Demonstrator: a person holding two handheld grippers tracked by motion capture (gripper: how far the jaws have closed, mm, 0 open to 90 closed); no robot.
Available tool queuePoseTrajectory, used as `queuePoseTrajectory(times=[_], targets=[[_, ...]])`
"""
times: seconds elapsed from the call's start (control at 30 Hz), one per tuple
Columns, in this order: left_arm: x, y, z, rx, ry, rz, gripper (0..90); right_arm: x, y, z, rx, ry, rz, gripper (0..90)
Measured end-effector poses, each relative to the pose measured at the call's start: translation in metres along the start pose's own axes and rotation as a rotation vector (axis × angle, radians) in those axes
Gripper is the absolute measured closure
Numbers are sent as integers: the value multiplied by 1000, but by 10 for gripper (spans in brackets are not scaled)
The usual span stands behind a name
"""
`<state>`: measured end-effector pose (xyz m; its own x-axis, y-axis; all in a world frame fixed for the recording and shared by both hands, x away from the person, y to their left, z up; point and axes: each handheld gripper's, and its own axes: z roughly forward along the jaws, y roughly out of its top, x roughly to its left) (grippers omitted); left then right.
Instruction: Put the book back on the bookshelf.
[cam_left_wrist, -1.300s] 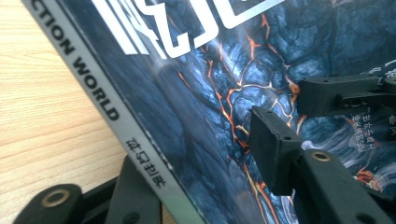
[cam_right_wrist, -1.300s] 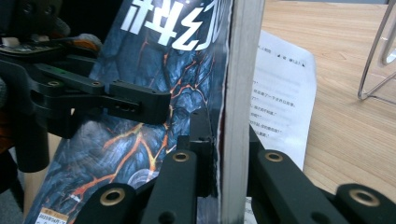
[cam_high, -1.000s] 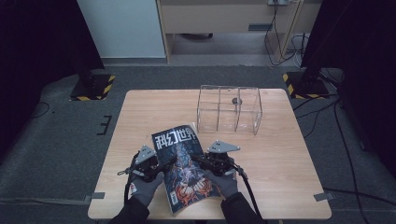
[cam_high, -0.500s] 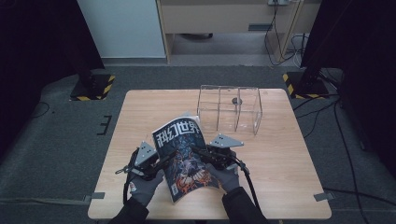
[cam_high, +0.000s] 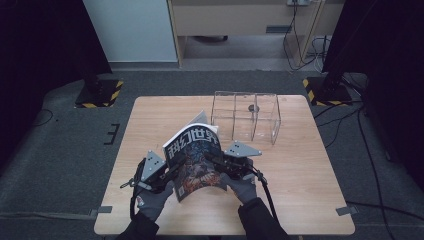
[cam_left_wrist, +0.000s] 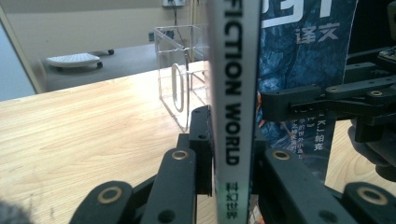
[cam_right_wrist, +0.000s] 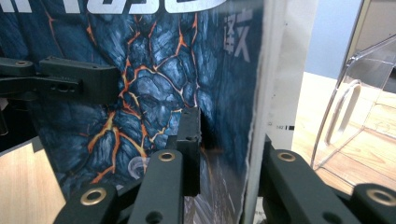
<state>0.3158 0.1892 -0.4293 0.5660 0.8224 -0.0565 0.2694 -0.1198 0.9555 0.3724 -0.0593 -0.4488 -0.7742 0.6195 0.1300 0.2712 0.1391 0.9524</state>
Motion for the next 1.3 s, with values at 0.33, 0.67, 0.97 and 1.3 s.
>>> queuePoseTrajectory(times=[0.33, 0.67, 0.97, 1.3], targets=[[-3, -9, 7, -3, -10, -7, 701, -3, -5, -7, -12, 37, 11, 777], [-3, -14, 13, -47, -23, -13, 645, -2, -9, -6, -8, 44, 9, 800], [-4, -12, 14, -47, -44, -24, 680, -5, -10, -9, -13, 63, 16, 830], [0, -14, 18, -63, -81, -26, 588, -7, -12, -13, -22, 103, 10, 835]])
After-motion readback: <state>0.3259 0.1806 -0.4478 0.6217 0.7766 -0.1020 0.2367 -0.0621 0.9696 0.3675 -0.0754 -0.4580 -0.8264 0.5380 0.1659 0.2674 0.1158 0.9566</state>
